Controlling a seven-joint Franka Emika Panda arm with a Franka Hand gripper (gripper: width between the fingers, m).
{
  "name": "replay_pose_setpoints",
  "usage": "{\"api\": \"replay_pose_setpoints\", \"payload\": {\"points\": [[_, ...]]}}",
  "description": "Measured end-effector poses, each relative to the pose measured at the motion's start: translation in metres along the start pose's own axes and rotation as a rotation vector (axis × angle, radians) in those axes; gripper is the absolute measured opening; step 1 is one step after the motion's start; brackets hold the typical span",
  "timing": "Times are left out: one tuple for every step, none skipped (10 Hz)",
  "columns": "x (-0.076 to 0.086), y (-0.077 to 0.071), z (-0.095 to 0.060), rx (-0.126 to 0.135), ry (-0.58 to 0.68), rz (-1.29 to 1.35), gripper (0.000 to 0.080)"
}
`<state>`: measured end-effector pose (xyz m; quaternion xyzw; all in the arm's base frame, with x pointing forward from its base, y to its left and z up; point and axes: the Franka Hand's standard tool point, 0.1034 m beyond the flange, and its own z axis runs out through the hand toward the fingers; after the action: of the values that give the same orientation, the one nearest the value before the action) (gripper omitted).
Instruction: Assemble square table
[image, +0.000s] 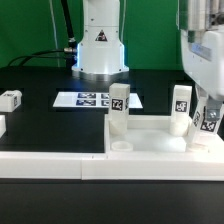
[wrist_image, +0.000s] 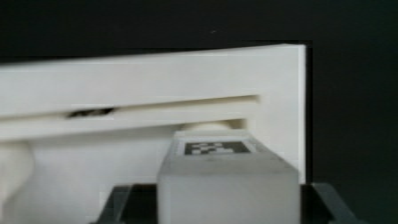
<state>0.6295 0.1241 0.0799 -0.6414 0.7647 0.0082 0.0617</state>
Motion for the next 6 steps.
{"api": "replay_pose_setpoints", "payload": {"points": [[-0.0007,-0.0007,0.0004,0.012,-0.012,0.090,0.0290],[-0.0004,-0.0013,0.0003,0.017,-0.019,0.158,0.0290],[-0.0001,-0.0017,0.0001,0.018,-0.023,0.187,0.0290],[-0.0001,-0.0017,0.0002,0.018,-0.022,0.169,0.0291],[0.0001,-0.0013,0.0010,0.017,-0.021,0.148,0.0291],[-0.0008,0.0010,0.0017,0.006,-0.007,0.079,0.0458]]}}
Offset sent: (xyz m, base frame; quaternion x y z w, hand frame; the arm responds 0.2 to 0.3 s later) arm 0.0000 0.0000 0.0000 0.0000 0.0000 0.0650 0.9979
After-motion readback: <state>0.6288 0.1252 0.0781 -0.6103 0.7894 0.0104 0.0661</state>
